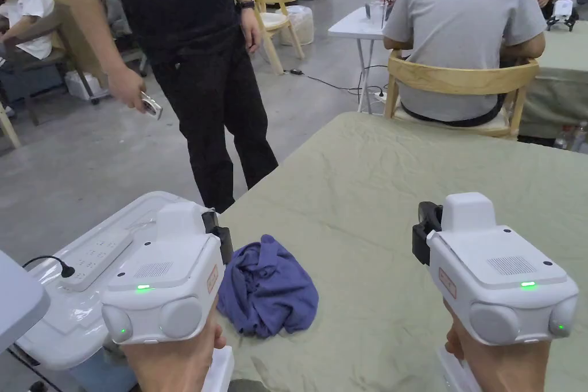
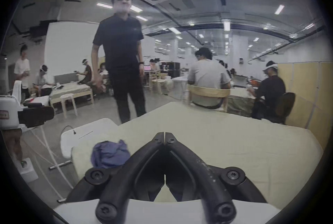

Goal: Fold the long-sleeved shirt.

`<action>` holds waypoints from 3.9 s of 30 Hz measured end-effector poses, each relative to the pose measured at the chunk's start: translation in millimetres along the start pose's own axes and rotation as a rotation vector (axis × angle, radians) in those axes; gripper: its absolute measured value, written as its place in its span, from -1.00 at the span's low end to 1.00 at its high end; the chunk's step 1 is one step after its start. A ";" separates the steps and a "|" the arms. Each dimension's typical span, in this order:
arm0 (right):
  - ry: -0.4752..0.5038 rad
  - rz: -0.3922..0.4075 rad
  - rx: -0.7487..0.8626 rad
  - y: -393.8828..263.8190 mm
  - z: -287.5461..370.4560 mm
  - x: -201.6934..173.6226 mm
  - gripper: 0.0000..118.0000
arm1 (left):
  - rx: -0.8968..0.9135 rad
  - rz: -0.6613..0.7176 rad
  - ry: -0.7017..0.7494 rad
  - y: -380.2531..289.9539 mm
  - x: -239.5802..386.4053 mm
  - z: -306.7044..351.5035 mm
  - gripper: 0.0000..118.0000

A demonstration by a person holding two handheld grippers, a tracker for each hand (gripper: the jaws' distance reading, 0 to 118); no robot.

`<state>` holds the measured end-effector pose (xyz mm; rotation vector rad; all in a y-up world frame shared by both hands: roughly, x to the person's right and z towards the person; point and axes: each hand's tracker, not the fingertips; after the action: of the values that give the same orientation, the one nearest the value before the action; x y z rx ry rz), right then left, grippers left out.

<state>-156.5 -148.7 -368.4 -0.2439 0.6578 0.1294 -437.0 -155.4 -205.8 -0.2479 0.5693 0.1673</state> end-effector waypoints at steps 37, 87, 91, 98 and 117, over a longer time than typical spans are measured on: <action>0.015 0.046 -0.283 -81.4 -103.5 0.9 -0.97 | -0.870 -0.323 -0.377 -51.0 25.1 -314.0 0.40; -0.527 -0.229 -0.010 -61.6 165.8 217.4 -0.96 | -0.217 -0.570 -0.796 83.8 326.0 -73.3 -0.66; -0.595 -0.275 -0.042 -86.6 185.6 241.6 -0.96 | -0.358 -0.618 -0.899 11.6 394.0 -79.6 -0.66; -0.695 -0.349 -0.111 -131.9 209.8 272.5 -0.96 | -0.602 -0.726 -1.048 -122.9 497.5 -81.9 -0.66; -0.726 -0.356 -0.175 -148.6 214.7 287.2 -0.96 | -0.592 -0.612 -1.101 -152.4 509.3 -48.0 0.31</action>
<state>224.2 -223.1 -354.8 -0.4486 -0.1248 -0.0695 -4.6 -269.7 -497.2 -0.8177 -0.6785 -0.1392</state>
